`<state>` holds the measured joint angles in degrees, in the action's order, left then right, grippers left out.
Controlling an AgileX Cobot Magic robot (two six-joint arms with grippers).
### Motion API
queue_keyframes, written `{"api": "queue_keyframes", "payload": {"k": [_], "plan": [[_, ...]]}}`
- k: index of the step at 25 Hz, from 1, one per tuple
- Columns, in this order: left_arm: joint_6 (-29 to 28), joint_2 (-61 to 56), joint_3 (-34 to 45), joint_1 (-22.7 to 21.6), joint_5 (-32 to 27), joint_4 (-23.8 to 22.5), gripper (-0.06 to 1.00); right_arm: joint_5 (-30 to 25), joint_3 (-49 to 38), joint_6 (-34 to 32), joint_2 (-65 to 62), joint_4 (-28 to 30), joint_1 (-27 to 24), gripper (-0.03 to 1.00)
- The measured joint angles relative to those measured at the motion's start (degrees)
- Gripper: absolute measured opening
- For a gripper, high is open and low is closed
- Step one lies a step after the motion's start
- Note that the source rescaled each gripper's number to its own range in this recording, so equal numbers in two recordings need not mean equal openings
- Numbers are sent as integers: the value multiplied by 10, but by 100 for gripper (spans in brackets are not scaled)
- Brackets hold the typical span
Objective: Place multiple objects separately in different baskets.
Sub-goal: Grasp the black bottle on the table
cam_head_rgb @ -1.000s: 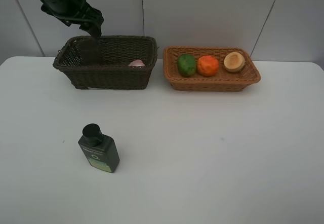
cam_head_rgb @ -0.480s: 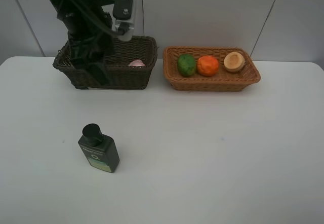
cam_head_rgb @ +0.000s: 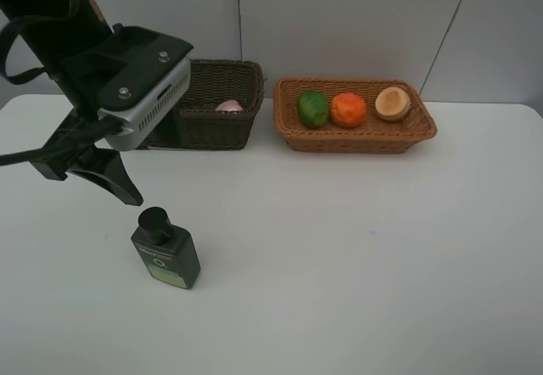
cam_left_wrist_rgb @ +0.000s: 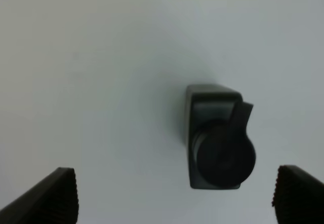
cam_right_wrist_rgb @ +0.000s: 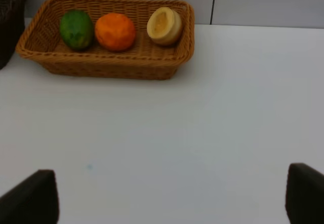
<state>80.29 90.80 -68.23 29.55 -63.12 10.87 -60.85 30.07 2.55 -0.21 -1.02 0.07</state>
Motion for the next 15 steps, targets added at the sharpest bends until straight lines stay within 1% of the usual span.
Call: {"api": "queue_keyframes", "payload": {"k": [7, 8, 12, 15], "plan": [[-2, -2, 5, 30, -1, 1, 100, 0, 0, 0, 0, 0, 0, 97], [-2, -2, 8, 32, -1, -4, 100, 0, 0, 0, 0, 0, 0, 97], [-2, -2, 27, 33, 2, -45, 100, 0, 0, 0, 0, 0, 0, 97], [-3, -2, 41, 36, 18, -61, 100, 0, 0, 0, 0, 0, 0, 97]]}}
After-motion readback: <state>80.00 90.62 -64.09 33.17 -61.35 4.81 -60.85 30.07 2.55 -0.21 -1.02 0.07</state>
